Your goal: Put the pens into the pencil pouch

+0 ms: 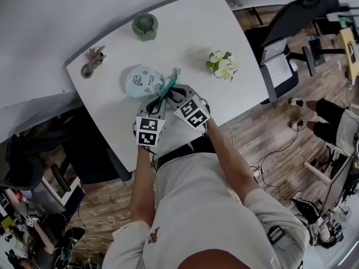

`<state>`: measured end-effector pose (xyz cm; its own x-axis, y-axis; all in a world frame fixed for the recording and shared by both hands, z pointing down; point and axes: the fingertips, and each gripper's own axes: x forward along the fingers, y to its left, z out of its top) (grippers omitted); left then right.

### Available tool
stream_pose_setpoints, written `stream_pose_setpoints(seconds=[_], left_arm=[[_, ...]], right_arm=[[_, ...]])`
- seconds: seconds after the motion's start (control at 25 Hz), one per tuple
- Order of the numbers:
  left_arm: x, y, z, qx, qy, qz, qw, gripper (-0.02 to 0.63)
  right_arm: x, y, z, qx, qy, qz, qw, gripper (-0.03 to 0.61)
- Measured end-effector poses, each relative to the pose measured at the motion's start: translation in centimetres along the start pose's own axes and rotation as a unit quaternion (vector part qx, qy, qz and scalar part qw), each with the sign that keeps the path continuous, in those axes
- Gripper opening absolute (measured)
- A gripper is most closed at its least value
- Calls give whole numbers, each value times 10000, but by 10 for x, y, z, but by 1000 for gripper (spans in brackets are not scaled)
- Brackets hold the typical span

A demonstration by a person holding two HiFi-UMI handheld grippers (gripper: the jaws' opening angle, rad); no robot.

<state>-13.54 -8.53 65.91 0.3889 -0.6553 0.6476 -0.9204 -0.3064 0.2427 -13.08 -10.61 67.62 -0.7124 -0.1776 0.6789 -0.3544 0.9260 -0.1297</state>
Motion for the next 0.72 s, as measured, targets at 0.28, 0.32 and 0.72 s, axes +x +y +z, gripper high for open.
stream_pose_setpoints(seconds=[0.28,0.32,0.72], left_arm=[[-16,-2,12,153,-265,68,9995,118],[-21,-1,16,177,-365,129,9991,122],[-79,3,82,478,-1520,600,9854,204]], right_arm=[[-38,-5,0,71,-243,-412,9988,179],[-46,-7,4,73,-348,-524,9980,188],[-132,-15,61,-25,-1461,-1390,9795,206]])
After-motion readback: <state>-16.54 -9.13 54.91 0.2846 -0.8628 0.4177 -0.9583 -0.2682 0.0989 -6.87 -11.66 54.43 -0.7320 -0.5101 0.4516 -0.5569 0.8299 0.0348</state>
